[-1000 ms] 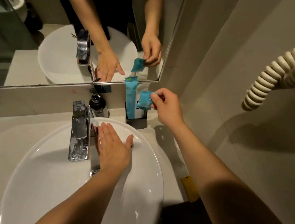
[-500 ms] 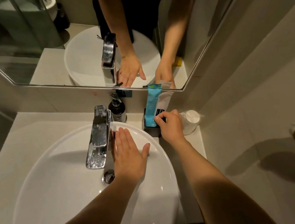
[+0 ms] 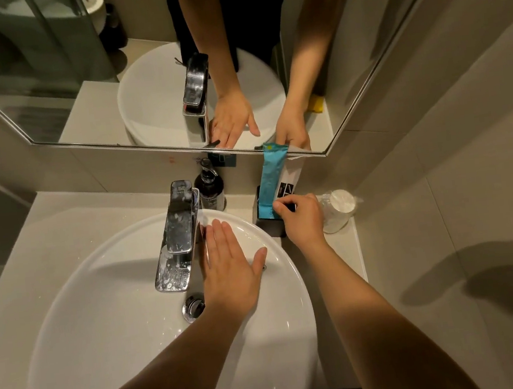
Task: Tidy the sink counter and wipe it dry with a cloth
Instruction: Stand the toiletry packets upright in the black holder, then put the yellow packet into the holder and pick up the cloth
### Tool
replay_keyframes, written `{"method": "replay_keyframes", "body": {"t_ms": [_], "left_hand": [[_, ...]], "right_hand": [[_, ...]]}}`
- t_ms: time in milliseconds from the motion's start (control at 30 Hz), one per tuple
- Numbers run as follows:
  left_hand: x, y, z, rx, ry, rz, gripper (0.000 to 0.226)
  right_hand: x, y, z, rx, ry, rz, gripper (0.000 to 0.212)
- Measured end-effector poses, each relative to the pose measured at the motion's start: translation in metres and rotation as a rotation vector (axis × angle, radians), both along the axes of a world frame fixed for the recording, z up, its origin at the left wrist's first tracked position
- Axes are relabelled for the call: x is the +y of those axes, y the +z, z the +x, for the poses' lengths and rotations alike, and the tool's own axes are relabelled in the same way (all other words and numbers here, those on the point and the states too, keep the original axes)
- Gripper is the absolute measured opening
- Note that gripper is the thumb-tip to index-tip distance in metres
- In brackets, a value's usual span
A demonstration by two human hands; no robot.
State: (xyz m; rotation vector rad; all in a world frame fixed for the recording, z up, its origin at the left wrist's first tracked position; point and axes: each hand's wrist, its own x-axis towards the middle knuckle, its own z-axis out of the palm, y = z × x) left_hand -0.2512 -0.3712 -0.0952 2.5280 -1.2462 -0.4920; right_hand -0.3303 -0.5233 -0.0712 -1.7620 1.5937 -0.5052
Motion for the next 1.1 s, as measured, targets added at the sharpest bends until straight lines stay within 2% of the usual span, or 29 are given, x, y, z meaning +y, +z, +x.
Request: {"method": "replay_keyframes", "body": {"t_ms": [233, 400, 600, 700, 833, 900, 967, 1100], "left_hand": [[0.0, -0.001, -0.002, 0.026, -0.004, 0.021, 0.092], [0.004, 0.002, -0.005, 0.056, -0.016, 0.036, 0.093], [0.001, -0.003, 0.0, 0.075, -0.032, 0.033, 0.095], [0.0, -0.004, 0.003, 0.072, -0.039, 0.035, 0.095], [0.002, -0.003, 0.004, 0.064, -0.048, 0.032, 0.094], [0.002, -0.003, 0.004, 0.06, -0.045, 0.038, 0.094], [0.003, -0.003, 0.005, 0.068, -0.041, 0.035, 0.094], [0.002, -0.004, 0.005, 0.065, -0.039, 0.024, 0.094]], "right_hand": [[0.017, 0.024, -0.029, -0.185, -0.08, -0.037, 0.011], [0.046, 0.041, -0.087, -0.201, -0.145, -0.003, 0.012], [0.1, 0.033, -0.165, -0.041, -0.277, 0.161, 0.017], [0.131, 0.027, -0.187, 0.102, -0.266, 0.255, 0.018], [0.169, 0.008, -0.199, 0.379, -0.194, 0.323, 0.039], [0.181, -0.004, -0.202, 0.461, -0.158, 0.314, 0.033], [0.189, -0.013, -0.203, 0.465, -0.178, 0.316, 0.03], [0.19, -0.019, -0.195, 0.35, -0.243, 0.298, 0.046]]}}
